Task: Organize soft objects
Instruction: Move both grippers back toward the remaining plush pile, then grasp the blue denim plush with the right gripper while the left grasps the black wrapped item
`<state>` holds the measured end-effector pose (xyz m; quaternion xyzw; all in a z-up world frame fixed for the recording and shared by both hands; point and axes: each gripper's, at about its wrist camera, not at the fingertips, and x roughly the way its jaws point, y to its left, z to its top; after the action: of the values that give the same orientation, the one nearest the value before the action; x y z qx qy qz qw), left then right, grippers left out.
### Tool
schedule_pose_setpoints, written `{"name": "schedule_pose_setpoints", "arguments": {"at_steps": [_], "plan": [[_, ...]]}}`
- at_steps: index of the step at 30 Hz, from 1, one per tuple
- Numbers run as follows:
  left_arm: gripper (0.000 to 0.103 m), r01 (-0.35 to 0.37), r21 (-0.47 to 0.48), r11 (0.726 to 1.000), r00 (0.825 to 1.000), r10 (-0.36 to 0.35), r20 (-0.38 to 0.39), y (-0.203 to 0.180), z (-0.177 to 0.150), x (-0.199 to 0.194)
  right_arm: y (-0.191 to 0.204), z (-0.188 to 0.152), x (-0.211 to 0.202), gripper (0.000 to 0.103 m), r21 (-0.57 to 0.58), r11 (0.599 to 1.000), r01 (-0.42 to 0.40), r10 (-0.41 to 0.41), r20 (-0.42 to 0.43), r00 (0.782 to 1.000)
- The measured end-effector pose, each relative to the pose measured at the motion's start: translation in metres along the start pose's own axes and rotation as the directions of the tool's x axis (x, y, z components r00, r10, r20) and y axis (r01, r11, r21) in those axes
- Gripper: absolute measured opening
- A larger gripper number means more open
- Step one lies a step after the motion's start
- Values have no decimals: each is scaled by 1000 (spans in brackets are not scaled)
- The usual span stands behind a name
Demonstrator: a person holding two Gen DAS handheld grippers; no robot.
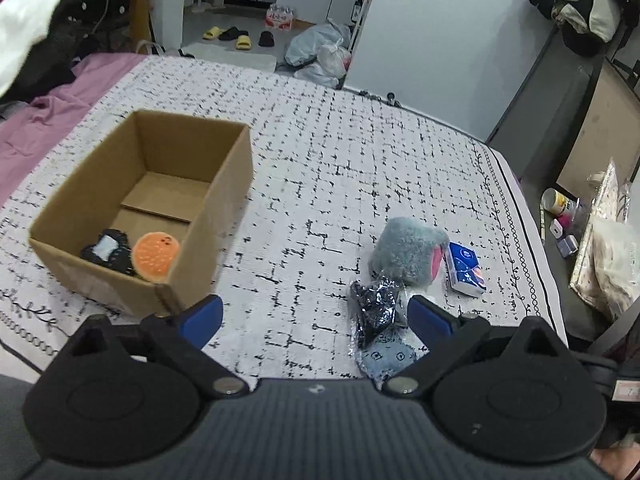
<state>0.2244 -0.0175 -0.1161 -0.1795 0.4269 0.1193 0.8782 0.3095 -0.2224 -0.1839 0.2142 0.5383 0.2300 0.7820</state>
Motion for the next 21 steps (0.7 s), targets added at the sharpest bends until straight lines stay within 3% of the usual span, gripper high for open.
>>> {"name": "schedule_pose_setpoints", "arguments": {"at_steps": [12, 21], "plan": [[96, 42, 0, 999, 995, -41, -88, -17, 6, 59, -33, 5, 36, 52, 158, 987, 16, -2, -93, 996], [96, 62, 0, 998, 987, -61, -151, -30, 4, 99, -37, 7, 53, 39, 185, 983, -1, 25, -129, 991]]}}
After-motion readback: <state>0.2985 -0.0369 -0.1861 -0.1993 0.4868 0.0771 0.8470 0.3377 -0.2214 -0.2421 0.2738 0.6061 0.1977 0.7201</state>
